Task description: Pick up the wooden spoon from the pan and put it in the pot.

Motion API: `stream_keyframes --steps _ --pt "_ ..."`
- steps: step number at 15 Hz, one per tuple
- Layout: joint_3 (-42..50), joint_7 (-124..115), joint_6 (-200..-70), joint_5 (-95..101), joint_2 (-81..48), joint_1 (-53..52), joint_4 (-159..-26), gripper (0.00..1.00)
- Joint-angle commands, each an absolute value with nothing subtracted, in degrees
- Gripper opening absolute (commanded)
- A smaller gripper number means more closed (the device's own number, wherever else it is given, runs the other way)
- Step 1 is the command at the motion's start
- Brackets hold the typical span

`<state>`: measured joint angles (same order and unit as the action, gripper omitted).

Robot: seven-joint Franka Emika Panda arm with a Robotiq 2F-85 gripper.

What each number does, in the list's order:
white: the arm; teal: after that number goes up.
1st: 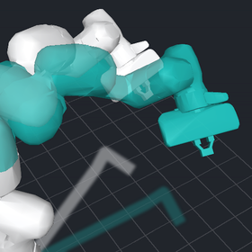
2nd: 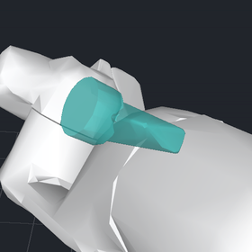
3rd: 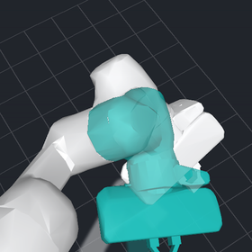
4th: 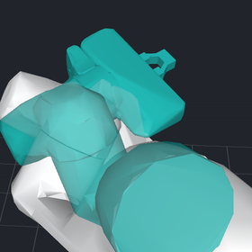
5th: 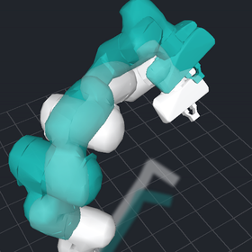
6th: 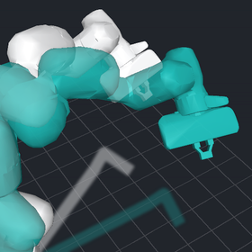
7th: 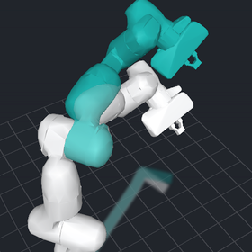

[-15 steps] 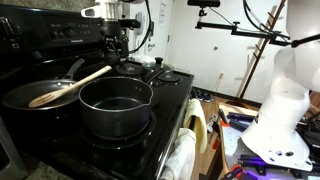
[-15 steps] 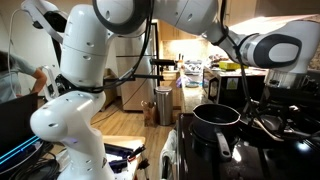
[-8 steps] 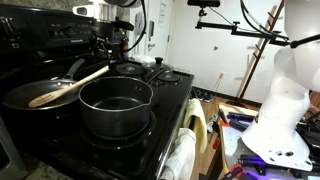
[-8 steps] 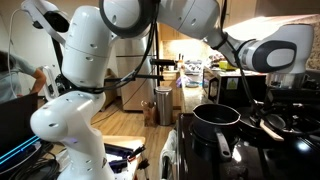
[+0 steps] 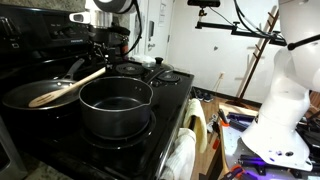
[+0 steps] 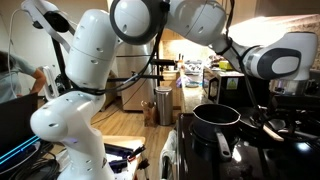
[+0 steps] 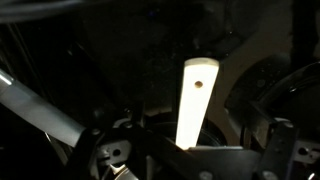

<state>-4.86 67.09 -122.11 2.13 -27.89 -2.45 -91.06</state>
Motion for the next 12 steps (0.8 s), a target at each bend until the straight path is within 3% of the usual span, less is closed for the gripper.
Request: stream_keyframes --steps 1,5,6,7,12 --pt "-4.98 67.03 -121.48 4.95 -29.98 -2.03 -88.67 1.0" --pt "-4.81 66.69 -121.18 5.57 -31.25 -1.76 -87.85 1.0" --pt "-4.79 66.72 -120.83 5.57 -31.47 -1.72 -87.61 0.75" --pt "-4.75 66.67 -120.97 5.68 -31.53 -1.76 -87.45 0.74" --pt "-4.58 66.53 -121.31 6.0 -31.69 -1.87 -86.53 0.41"
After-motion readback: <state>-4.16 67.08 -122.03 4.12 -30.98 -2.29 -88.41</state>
